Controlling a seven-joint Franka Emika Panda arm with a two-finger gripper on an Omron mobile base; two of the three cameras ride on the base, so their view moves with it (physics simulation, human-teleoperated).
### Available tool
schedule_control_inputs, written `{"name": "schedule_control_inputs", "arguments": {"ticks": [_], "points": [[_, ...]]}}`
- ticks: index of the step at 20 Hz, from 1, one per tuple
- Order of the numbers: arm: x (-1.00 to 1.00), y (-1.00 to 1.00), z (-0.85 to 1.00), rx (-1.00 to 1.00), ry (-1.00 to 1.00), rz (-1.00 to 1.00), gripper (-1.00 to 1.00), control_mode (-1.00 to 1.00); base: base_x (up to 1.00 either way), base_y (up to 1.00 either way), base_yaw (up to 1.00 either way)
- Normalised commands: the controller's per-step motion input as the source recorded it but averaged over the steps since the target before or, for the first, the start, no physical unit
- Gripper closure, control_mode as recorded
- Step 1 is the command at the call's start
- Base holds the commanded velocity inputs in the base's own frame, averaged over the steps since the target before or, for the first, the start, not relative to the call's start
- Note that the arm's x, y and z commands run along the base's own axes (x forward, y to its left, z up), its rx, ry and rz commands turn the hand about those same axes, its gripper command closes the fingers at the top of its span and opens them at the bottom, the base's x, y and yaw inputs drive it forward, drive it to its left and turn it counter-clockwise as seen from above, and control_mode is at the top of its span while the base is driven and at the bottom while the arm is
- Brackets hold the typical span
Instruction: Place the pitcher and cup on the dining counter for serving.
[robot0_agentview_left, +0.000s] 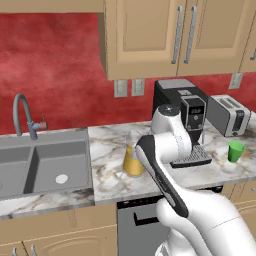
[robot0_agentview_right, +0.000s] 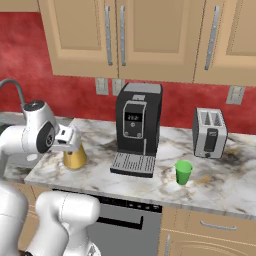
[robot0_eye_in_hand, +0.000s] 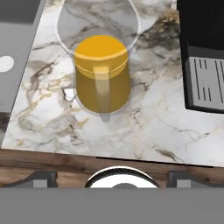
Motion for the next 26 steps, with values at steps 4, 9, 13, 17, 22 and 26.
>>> {"name": "schedule_control_inputs", "arguments": {"ticks": [4, 9, 13, 17, 22, 26], "points": [[0.44, 0.01, -0.13, -0.01, 0.06, 0.0, -1.0, -1.0, 0.0, 0.0, 0.0], [0.39, 0.0, -0.16, 0.0, 0.08, 0.0, -1.0, -1.0, 0.0, 0.0, 0.0], [0.43, 0.03, -0.14, 0.0, 0.09, 0.0, -1.0, -1.0, 0.0, 0.0, 0.0], [0.14, 0.1, -0.11, 0.0, 0.13, 0.0, -1.0, -1.0, 0.0, 0.0, 0.0], [0.3, 0.19, -0.31, 0.0, 0.06, 0.0, -1.0, -1.0, 0.0, 0.0, 0.0], [0.29, 0.15, -0.34, 0.0, 0.03, 0.0, -1.0, -1.0, 0.0, 0.0, 0.0]]}}
